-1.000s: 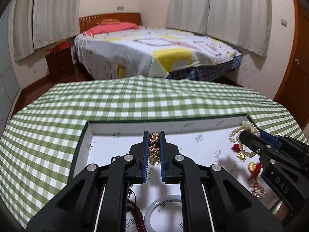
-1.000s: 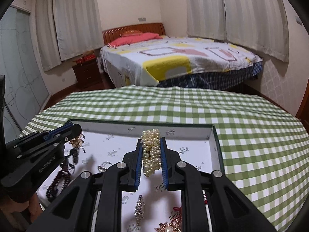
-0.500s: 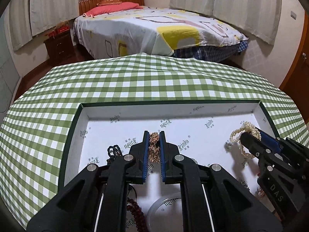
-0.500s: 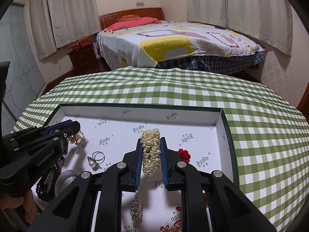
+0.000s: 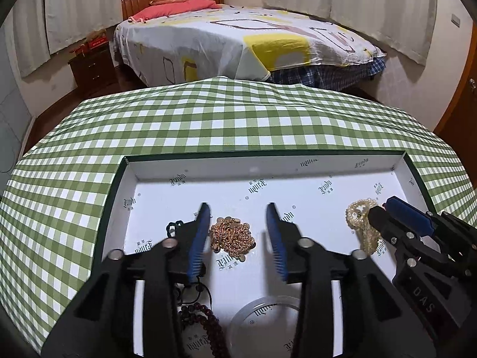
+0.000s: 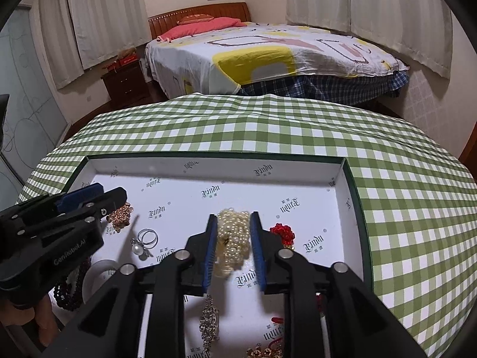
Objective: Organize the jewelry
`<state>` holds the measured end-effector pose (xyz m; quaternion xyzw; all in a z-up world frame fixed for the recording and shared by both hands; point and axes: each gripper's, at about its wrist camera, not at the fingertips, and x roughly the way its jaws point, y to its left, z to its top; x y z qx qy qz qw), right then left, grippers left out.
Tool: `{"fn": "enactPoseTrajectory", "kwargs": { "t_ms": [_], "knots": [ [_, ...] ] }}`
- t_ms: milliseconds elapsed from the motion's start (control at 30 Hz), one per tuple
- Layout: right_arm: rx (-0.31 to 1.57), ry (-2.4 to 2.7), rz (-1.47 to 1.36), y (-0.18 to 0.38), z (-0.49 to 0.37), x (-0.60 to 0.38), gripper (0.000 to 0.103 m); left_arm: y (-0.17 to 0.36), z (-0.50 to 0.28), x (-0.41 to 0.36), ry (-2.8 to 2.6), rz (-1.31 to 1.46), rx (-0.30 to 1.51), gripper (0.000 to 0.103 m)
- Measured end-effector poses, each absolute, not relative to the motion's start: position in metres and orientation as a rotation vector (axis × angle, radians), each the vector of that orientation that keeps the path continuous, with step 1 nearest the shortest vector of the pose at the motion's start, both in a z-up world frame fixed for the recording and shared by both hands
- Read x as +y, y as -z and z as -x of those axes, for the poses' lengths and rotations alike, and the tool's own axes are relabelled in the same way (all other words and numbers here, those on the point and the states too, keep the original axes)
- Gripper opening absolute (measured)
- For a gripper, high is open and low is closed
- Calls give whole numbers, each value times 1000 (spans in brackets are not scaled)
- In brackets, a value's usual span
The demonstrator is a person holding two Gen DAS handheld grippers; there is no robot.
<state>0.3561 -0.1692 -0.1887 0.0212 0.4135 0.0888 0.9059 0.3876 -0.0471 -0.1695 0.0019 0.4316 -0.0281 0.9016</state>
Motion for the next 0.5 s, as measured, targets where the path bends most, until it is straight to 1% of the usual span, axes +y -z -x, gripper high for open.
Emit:
{"fn": "enactPoseTrajectory", "kwargs": {
  "t_ms": [33, 67, 200, 300, 367, 500],
  "knots": [
    [851, -181, -44, 188, -356, -170, 39, 169, -387, -47, 57, -4, 891, 47],
    [846, -179, -43, 187, -356, -169, 41, 168, -385, -46, 56, -4, 889, 50],
    [840, -177, -38, 187, -355, -169, 44, 167, -382, -46, 54, -15, 886, 59],
    [832, -173, -37, 186, -353, -169, 51, 166, -380, -48, 50, -29, 882, 64],
    [827, -170, -37, 185, -353, -169, 58, 166, -377, -49, 49, -39, 878, 65],
    [817, -162, -33, 184, -350, -170, 63, 164, -373, -51, 32, -61, 865, 71]
  ]
}}
